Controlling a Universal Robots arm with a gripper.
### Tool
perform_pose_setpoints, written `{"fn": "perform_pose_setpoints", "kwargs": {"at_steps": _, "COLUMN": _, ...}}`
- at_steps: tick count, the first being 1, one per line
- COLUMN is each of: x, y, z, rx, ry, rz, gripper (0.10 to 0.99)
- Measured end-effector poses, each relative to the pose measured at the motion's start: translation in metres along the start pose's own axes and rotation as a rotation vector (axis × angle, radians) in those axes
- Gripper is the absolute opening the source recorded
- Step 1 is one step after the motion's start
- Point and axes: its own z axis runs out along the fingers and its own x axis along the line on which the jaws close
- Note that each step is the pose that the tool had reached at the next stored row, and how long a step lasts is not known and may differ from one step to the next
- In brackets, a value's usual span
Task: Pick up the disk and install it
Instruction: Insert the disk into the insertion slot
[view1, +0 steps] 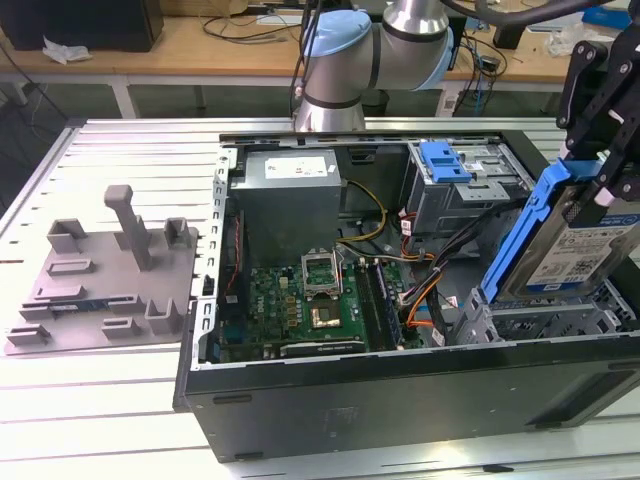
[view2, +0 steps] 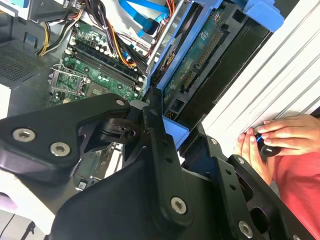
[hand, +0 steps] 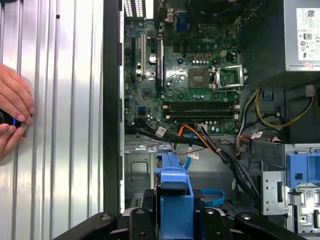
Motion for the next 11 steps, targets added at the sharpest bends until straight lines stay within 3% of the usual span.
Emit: {"fn": "perform_pose_setpoints", "kwargs": {"at_steps": 11, "x": 0.0002, "y": -0.0016, "z": 0.0123, "rx": 0.000, "ry": -0.0001, "rz": 0.001, "gripper": 0.369}}
